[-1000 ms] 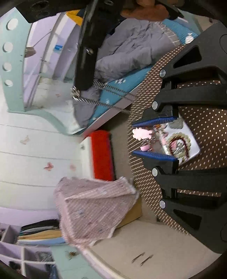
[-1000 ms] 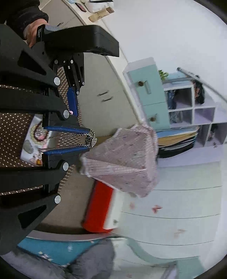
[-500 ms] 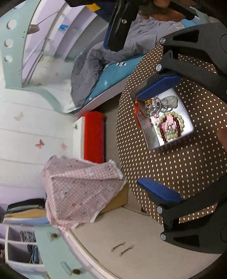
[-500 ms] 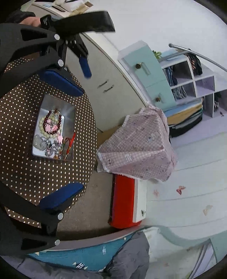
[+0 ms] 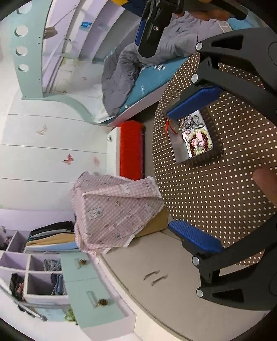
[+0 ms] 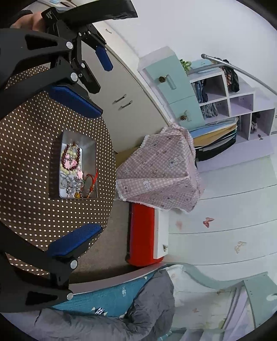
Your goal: Organize jewelry
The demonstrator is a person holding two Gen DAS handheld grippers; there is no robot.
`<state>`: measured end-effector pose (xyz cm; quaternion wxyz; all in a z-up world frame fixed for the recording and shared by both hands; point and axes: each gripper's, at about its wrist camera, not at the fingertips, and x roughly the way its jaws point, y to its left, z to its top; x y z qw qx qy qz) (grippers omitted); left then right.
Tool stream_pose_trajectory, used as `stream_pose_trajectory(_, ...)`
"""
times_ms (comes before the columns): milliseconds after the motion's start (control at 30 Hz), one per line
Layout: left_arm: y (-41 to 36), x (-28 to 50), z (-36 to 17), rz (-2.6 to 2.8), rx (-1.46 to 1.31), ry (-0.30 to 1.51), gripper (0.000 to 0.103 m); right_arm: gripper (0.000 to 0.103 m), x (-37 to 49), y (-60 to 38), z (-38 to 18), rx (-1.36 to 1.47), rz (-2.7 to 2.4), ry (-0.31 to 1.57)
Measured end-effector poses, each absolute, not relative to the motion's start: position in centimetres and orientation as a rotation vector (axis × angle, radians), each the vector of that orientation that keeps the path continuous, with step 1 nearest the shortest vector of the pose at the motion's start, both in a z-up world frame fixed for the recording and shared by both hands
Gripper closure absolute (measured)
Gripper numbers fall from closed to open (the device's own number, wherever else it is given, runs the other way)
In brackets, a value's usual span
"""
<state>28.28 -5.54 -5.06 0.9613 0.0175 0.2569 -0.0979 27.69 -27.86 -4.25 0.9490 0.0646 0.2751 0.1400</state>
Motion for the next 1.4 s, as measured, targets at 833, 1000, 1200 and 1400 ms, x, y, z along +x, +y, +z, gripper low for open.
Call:
stream_pose_trajectory(833,-4.2,6.3,1.6,-0.061,0.079,0.183,0.006,0.008,6.4,-24.8,-0.2,0.102,0.113,0.303)
stream_pose_trajectory(1000,-3.7,3.8,2.0,-0.035,0.075,0.148,0.006,0.008,3.9,-24.1,-0.6,0.087,0.09,0.274)
stream_pose_trajectory(1200,-3.2,2.6,1.6,-0.031,0.051,0.17,0.006,0.008,2.6,-22.9,-0.7,0.033,0.064,0.255)
stream_pose_trajectory(1400,-2.6,1.9,1.5,-0.019,0.031,0.176,0.006,0.008,1.8,-22.3,-0.9,0.016,0.059,0.246)
